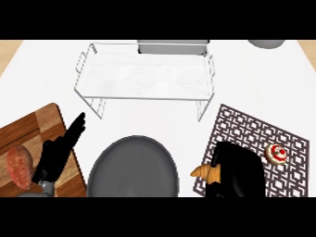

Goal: Pick the croissant from the placemat and place it in the tiered shelf

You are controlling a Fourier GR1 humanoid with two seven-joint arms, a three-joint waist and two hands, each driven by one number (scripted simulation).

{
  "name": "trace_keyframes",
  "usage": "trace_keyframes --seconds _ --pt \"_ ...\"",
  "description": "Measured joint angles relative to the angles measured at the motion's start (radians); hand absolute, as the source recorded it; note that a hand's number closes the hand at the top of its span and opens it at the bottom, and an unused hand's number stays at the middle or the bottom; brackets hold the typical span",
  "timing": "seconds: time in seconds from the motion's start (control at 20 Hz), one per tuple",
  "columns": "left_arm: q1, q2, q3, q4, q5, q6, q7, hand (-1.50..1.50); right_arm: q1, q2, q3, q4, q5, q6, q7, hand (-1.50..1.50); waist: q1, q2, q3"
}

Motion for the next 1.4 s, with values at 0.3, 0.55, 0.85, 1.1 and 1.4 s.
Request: trace_keyframes --seconds 0.3,0.55,0.85,1.1,1.4 --pt "-0.018 0.0 0.008 0.021 0.001 -0.004 -0.003 0.0 -0.102 0.04 0.145 -0.208 0.137 0.033 0.136 1.5 0.002 0.001 0.0" --pt "-0.022 -0.002 0.006 0.027 -0.006 -0.006 -0.008 0.0 -0.279 0.049 0.111 -0.295 0.142 0.024 0.18 1.5 0.012 0.004 0.0" --pt "-0.02 -0.002 0.003 0.015 -0.01 -0.012 -0.005 0.0 -0.531 0.052 -0.031 -0.21 0.085 0.041 0.193 1.5 0.023 0.007 0.0" --pt "-0.037 -0.015 -0.002 0.019 -0.017 -0.005 0.0 0.0 -0.733 0.055 -0.209 -0.047 0.046 0.064 0.161 1.5 0.026 0.009 0.0" --pt "-0.035 -0.011 0.006 0.035 -0.014 -0.018 -0.025 0.0 -0.935 0.053 -0.392 0.229 0.011 0.04 0.107 1.5 0.029 0.012 0.001"
